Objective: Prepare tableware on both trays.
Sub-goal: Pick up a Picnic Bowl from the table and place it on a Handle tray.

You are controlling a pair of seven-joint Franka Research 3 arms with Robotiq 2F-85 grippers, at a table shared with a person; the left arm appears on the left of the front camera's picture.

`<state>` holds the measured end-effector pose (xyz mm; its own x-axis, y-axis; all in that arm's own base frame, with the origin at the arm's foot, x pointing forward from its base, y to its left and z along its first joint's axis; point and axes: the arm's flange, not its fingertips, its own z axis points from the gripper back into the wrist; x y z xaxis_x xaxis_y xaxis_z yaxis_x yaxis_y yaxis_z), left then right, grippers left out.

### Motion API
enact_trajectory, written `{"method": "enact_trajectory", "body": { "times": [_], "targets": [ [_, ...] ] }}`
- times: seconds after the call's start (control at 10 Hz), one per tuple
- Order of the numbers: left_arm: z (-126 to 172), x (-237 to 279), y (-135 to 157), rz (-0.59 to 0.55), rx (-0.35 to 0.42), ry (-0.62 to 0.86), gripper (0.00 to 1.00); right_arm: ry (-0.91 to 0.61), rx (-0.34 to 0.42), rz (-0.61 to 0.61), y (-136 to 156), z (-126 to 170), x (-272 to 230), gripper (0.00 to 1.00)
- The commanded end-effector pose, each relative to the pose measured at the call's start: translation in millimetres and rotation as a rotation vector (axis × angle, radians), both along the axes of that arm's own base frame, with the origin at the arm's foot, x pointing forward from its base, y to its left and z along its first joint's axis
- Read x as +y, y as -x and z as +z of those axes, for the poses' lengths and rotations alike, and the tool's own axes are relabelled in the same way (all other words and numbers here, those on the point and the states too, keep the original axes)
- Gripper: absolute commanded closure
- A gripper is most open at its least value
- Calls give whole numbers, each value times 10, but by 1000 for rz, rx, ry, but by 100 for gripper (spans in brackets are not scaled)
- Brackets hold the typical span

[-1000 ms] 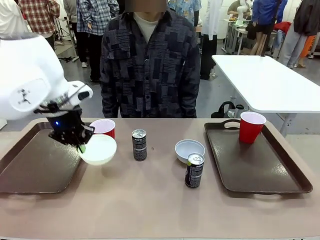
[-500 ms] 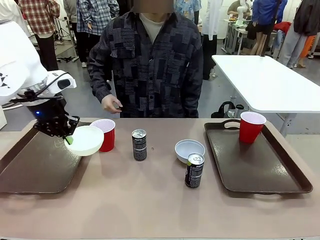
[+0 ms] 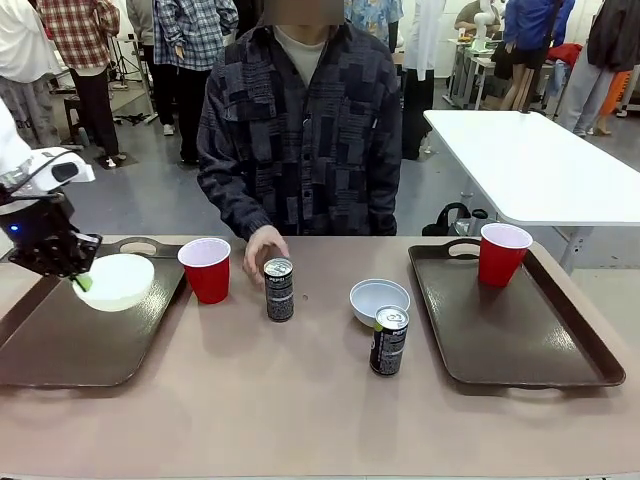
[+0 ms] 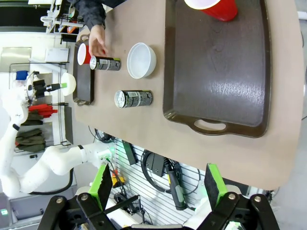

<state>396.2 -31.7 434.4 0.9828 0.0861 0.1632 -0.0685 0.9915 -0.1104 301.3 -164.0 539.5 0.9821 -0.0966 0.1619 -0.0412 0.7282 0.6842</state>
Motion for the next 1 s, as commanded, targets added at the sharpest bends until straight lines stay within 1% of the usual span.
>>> {"method": "enact_trajectory", "body": {
  "times": [0.0, 0.1, 0.3, 0.4, 0.5, 0.7, 0.8, 0.9],
  "targets": [
    [-83, 184, -129, 24, 30, -21, 100, -2, -3, -1, -6, -6, -1, 0],
    [-101, 334, -199, 42, 43, -38, 100, -2, -3, -1, -6, -6, -1, 0],
    [-119, 535, -230, 90, 60, -59, 100, -2, -3, -1, -6, -6, -1, 0],
    [-86, 508, -150, 66, 63, -67, 100, -2, -3, -1, -6, -6, -1, 0],
    [-169, 481, -177, 79, 48, -38, 100, -2, -3, -1, -6, -6, -1, 0],
    [-169, 481, -177, 79, 48, -38, 100, -2, -3, -1, -6, -6, -1, 0],
    [-162, 513, -182, 78, 54, -47, 96, -2, -3, -1, -6, -6, -1, 0],
    [-217, 510, -192, 102, 40, -17, 96, -2, -3, -1, -6, -6, -1, 0]
  ]
}}
